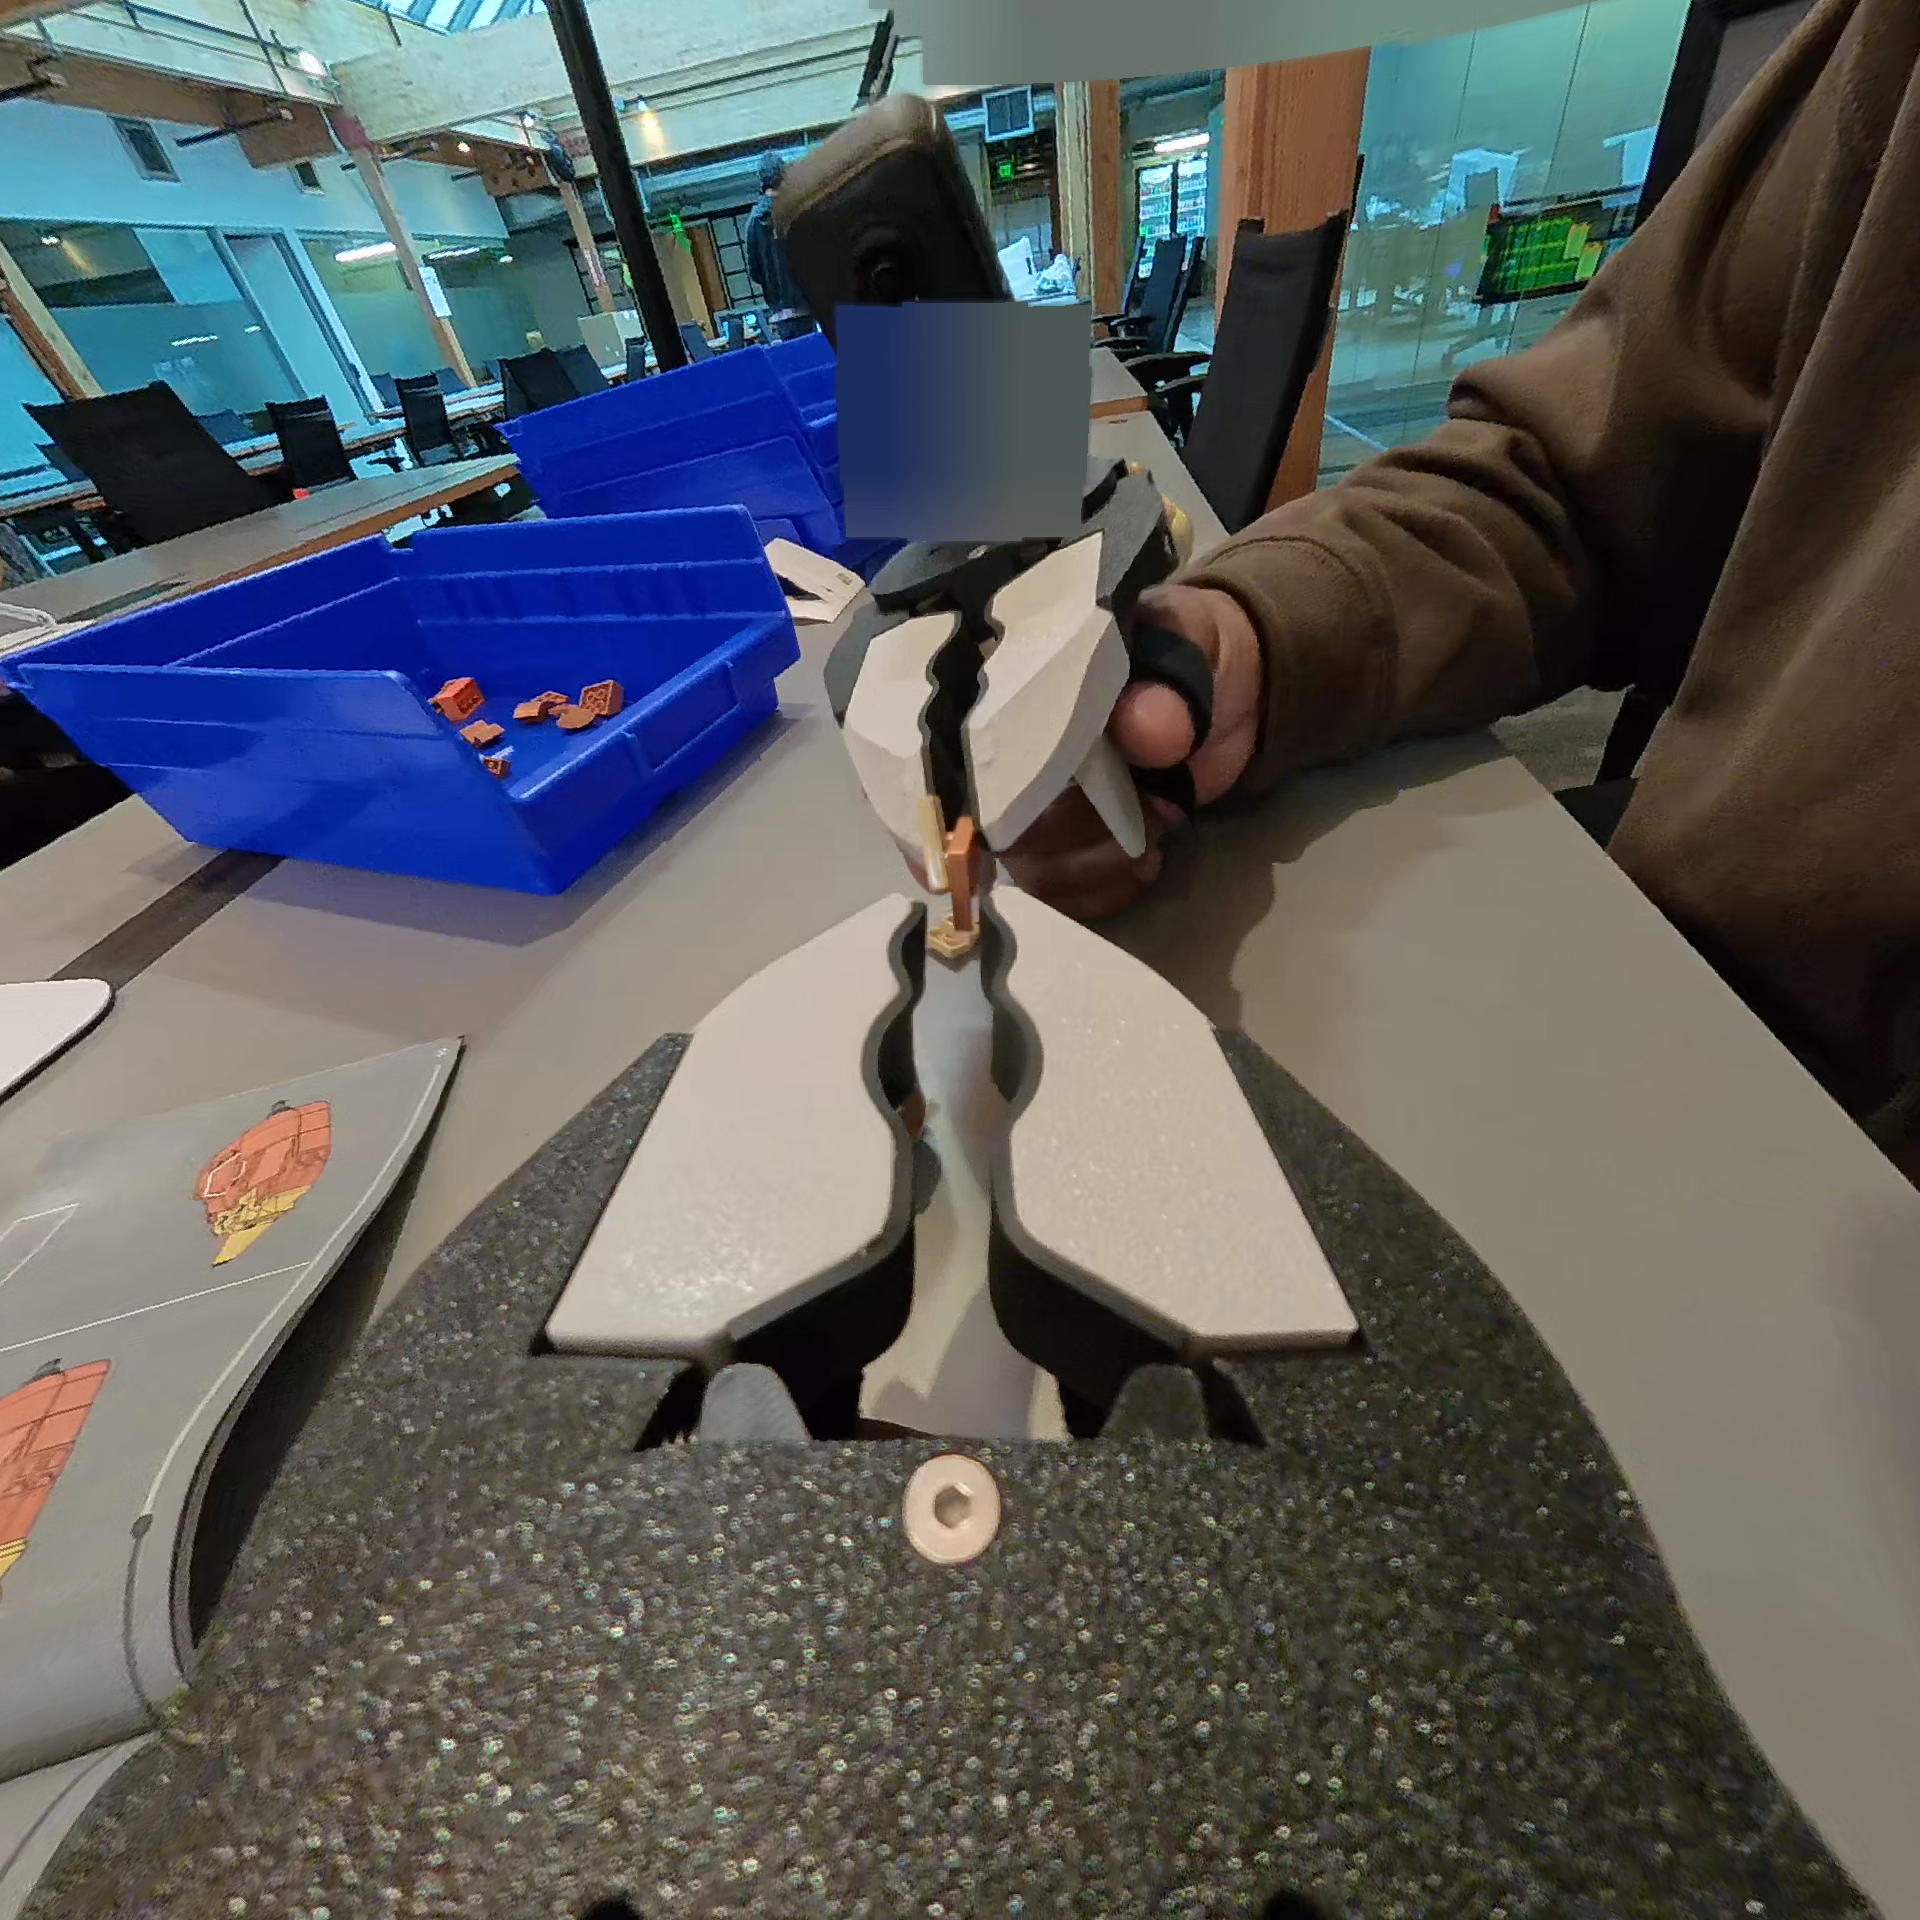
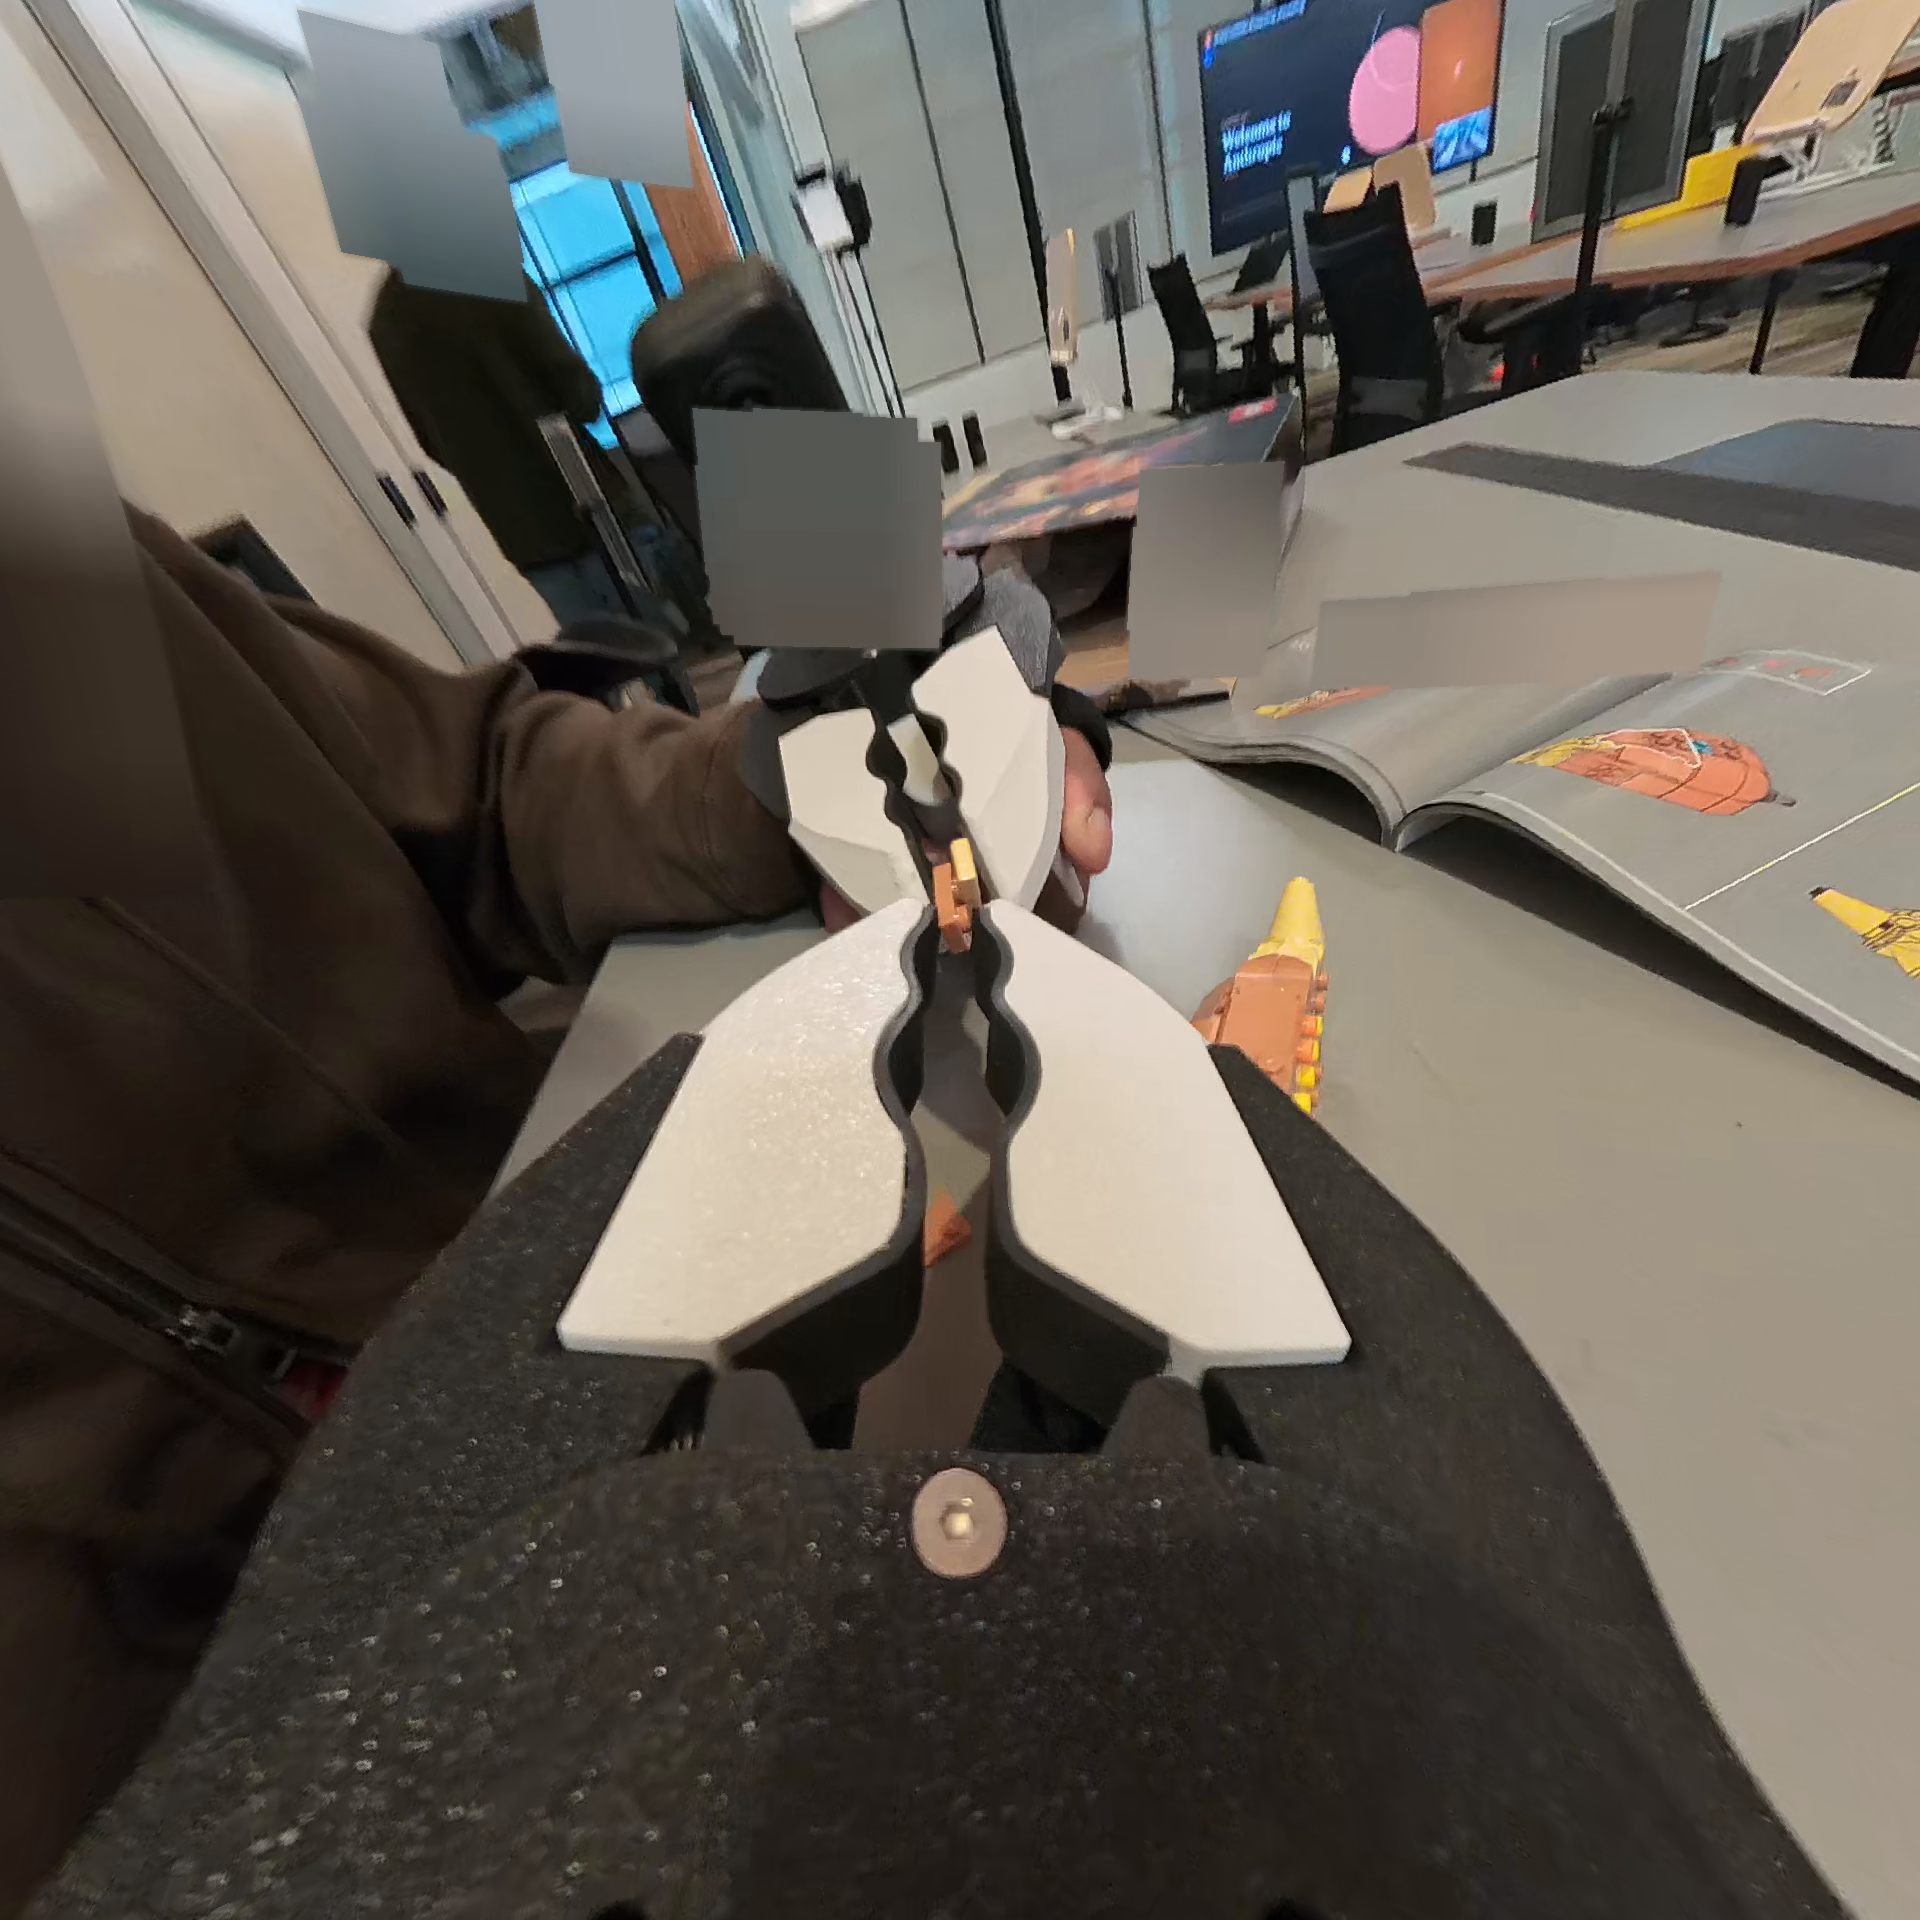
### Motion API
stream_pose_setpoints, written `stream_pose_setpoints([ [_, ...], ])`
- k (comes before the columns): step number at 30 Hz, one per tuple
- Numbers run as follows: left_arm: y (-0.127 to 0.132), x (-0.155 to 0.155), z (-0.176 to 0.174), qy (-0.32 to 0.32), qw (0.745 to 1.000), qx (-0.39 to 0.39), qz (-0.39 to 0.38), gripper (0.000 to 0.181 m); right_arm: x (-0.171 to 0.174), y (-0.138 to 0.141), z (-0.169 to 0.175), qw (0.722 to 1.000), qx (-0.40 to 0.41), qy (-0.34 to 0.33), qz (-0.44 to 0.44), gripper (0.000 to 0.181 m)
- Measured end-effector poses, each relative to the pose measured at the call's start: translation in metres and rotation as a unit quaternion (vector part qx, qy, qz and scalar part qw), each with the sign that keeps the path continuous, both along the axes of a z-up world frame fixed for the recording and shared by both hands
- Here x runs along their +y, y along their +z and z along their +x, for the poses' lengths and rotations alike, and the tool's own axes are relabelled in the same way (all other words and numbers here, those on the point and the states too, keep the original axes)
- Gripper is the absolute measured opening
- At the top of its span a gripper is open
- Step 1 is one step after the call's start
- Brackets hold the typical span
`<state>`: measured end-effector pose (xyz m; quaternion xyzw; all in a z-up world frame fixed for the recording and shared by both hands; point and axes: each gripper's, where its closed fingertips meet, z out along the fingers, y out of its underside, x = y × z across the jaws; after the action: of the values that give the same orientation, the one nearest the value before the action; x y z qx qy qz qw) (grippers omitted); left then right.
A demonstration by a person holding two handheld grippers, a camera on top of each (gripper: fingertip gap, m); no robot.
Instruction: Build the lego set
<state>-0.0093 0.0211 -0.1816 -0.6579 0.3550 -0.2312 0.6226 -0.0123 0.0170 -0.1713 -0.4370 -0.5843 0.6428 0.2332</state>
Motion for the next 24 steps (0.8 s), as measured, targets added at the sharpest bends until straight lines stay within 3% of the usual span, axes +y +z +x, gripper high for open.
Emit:
stream_pose_setpoints([
  [6, 0.004, 0.002, 0.002, -0.001, 0.999, -0.032, -0.013, 0.017, 0.002, 0.012, 0.001, 0.999, 0.034, 0.000, -0.039, 0.006],
  [15, 0.013, 0.001, 0.005, 0.005, 0.999, -0.052, 0.000, 0.003, -0.002, 0.016, 0.000, 0.997, 0.064, -0.005, -0.031, 0.006],
  [24, 0.008, 0.005, -0.001, 0.051, 0.997, 0.037, 0.032, 0.002, 0.001, 0.012, -0.003, 0.998, 0.051, -0.021, -0.015, 0.007],
])
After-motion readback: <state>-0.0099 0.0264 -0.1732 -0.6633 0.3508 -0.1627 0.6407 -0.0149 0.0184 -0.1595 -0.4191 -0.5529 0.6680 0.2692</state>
